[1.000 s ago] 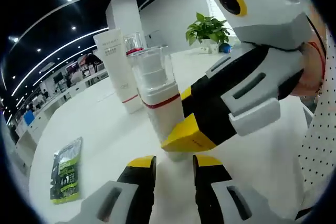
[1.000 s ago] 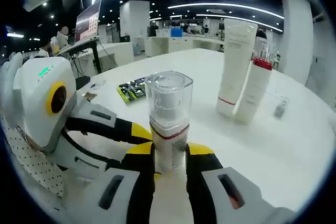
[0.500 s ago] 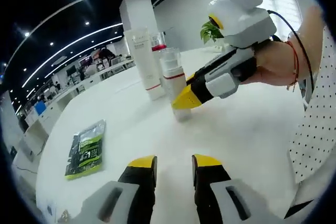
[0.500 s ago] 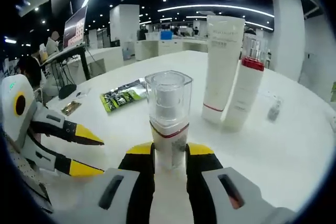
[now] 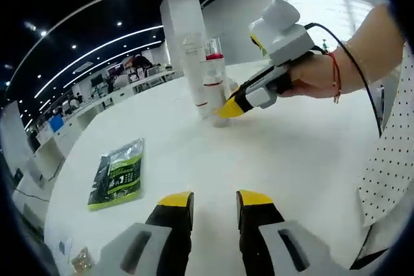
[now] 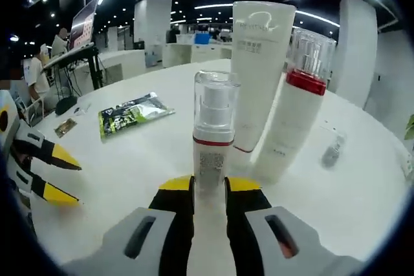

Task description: Arrange the skincare products in the storage area until every visible bottle or jar stands upright without overlapping.

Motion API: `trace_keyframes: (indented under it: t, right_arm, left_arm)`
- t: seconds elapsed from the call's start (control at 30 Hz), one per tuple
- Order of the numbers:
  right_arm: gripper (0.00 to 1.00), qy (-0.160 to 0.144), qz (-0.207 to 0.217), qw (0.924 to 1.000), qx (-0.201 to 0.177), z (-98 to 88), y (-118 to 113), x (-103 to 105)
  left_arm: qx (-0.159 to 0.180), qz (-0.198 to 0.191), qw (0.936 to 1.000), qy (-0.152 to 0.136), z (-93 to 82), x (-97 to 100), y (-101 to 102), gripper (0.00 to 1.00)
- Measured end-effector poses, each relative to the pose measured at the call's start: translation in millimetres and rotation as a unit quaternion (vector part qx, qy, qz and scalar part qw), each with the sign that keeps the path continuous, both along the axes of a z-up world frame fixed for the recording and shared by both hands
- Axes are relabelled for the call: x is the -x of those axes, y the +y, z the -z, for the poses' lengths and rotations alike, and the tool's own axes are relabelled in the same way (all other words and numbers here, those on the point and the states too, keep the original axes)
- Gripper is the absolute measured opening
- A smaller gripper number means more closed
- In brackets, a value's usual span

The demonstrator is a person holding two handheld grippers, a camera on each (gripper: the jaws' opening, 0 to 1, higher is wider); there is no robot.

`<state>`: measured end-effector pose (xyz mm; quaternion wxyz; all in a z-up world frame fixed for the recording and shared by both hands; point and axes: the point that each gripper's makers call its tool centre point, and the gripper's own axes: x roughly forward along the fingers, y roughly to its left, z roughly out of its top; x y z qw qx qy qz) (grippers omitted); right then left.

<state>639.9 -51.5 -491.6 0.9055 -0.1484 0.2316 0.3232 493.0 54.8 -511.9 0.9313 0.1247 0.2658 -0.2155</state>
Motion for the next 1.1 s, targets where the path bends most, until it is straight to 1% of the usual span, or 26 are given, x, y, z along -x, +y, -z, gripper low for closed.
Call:
trace_keyframes:
  t: [0.07,0.1,0.17,0.2,0.23,0.27,0.3,0.33,0.4,0.43,0.47,0.53,0.6,0.63,0.7,0.73,0.77,0.8,0.83,0.87,0.9,0.93,0.97,1.03,1.1]
  right_arm:
    - [0.17,0.001,0.000,1.0000,-0.002,0.6,0,-1]
    - [0.17,0.000,-0.004,0.9999,0.010,3.4,-1,-2]
    - [0.14,-0.001,-0.008,0.9999,0.015,5.7,-1,-3]
    - [0.04,-0.001,-0.012,0.9997,0.021,7.5,-2,-3]
    - [0.00,-0.001,-0.015,0.9988,0.047,11.9,-8,-4]
    - [0.03,-0.005,-0.017,0.9986,0.050,12.3,-7,-6]
    - [0.07,-0.003,-0.014,0.9988,0.047,12.4,-8,-6]
    - [0.08,0.001,-0.013,0.9991,0.040,11.8,-9,-5]
    - [0.08,0.004,-0.005,0.9992,0.039,10.4,-12,-4]
    - [0.09,0.008,0.006,0.9995,0.032,8.6,-14,-2]
    - [0.10,0.018,0.022,0.9995,0.008,6.6,-13,2]
    - [0.13,0.027,0.046,0.9985,-0.014,3.4,-11,6]
    - [0.13,0.019,0.074,0.9968,-0.022,-1.3,-11,8]
    - [0.13,0.016,0.081,0.9963,-0.023,-1.6,-8,9]
    - [0.16,0.021,0.091,0.9953,-0.023,0.5,-4,9]
    - [0.17,0.036,0.109,0.9927,-0.036,2.9,-1,11]
    - [0.15,0.052,0.129,0.9892,-0.045,4.5,0,14]
    - [0.10,0.057,0.134,0.9883,-0.046,5.1,0,15]
    - [0.05,0.067,0.139,0.9863,-0.058,5.5,5,17]
    - [0.02,0.073,0.127,0.9871,-0.064,5.9,11,20]
    - [0.04,0.073,0.111,0.9892,-0.063,7.3,18,22]
    - [0.08,0.071,0.105,0.9905,-0.055,9.3,21,21]
    - [0.11,0.068,0.107,0.9908,-0.047,11.3,20,18]
    - [0.11,0.069,0.113,0.9899,-0.050,13.7,17,13]
    - [0.14,0.069,0.117,0.9893,-0.053,13.7,16,10]
  left_arm:
    - [0.003,-0.005,1.0000,0.004,1.3,2.3,3,0.27]
    - [0.003,-0.007,1.0000,0.004,1.7,3.2,4,0.27]
    - [0.001,-0.011,0.9999,0.006,2.9,4.2,7,0.27]
    - [0.001,-0.014,0.9999,0.008,3.7,4.8,9,0.27]
    - [0.001,-0.016,0.9998,0.009,4.2,4.6,10,0.27]
    - [0.000,-0.017,0.9998,0.009,4.4,4.7,11,0.27]
    - [0.000,-0.019,0.9998,0.010,4.7,5.0,12,0.27]
    - [0.001,-0.020,0.9997,0.010,4.9,4.9,13,0.27]
    - [0.001,-0.023,0.9997,0.011,5.6,4.5,14,0.27]
    - [0.001,-0.025,0.9996,0.012,6.2,4.1,14,0.27]
    - [0.003,-0.028,0.9995,0.013,7.2,3.7,15,0.27]
    - [0.005,-0.031,0.9994,0.014,9.5,2.4,16,0.27]
    - [0.012,-0.035,0.9992,0.013,9.7,1.7,16,0.27]
    - [0.015,-0.036,0.9991,0.013,9.9,1.2,16,0.27]
    - [0.017,-0.038,0.9991,0.011,10.0,0.3,16,0.27]
    - [0.019,-0.039,0.9990,0.010,10.3,-0.5,16,0.27]
    - [0.021,-0.040,0.9989,0.010,10.6,-1.4,16,0.27]
    - [0.021,-0.040,0.9989,0.010,10.7,-1.6,16,0.27]
    - [0.023,-0.042,0.9988,0.009,10.9,-1.9,16,0.27]
    - [0.023,-0.043,0.9988,0.009,11.0,-2.3,16,0.27]
    - [0.026,-0.044,0.9986,0.008,11.3,-2.5,17,0.27]
    - [0.029,-0.045,0.9985,0.008,11.5,-2.4,17,0.27]
    - [0.034,-0.047,0.9983,0.006,11.9,-2.2,17,0.27]
    - [0.042,-0.049,0.9979,0.003,12.7,-2.3,18,0.27]
    - [0.058,-0.056,0.9967,0.001,13.5,-2.5,19,0.28]
